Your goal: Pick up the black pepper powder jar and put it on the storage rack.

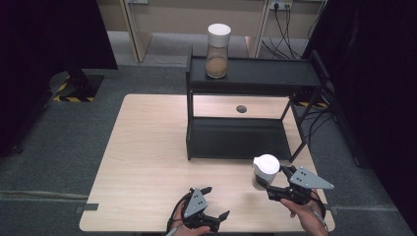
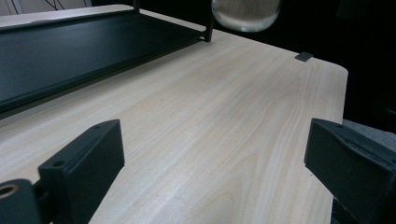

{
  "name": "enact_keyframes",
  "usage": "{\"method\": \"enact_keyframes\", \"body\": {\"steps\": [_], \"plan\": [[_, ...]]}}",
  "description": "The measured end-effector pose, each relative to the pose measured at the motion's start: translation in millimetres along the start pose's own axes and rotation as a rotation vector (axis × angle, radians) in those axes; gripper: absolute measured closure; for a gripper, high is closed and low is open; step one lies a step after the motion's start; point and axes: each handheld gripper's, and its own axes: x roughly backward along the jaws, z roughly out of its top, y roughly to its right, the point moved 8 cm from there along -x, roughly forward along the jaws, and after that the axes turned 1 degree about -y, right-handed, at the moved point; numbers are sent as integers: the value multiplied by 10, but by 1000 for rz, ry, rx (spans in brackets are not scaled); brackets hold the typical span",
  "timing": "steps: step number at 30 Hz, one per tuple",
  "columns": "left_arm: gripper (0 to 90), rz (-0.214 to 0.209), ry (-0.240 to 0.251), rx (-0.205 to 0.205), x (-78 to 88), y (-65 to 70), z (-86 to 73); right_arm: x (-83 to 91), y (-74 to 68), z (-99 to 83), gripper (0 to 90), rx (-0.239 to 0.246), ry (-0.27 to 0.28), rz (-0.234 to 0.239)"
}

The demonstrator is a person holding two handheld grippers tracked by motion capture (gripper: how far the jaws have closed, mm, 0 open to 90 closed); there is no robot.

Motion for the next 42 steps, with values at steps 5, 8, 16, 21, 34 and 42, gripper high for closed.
{"method": "enact_keyframes", "body": {"steps": [5,8,16,21,34,42], "plan": [[45,0,0,0,-1,1,-1,-8,57,187,304,-1,7,5],[45,-1,-3,1,-9,1,-8,-13,80,303,304,10,12,8],[46,0,-4,-1,-9,4,-9,-11,195,704,304,12,56,33],[46,1,-3,-1,-6,4,-9,11,237,970,304,43,89,14],[47,-2,-4,-1,-7,10,-6,-32,428,1495,303,5,78,47],[48,-2,-7,1,-11,11,-8,-104,505,1820,304,12,84,14]]}}
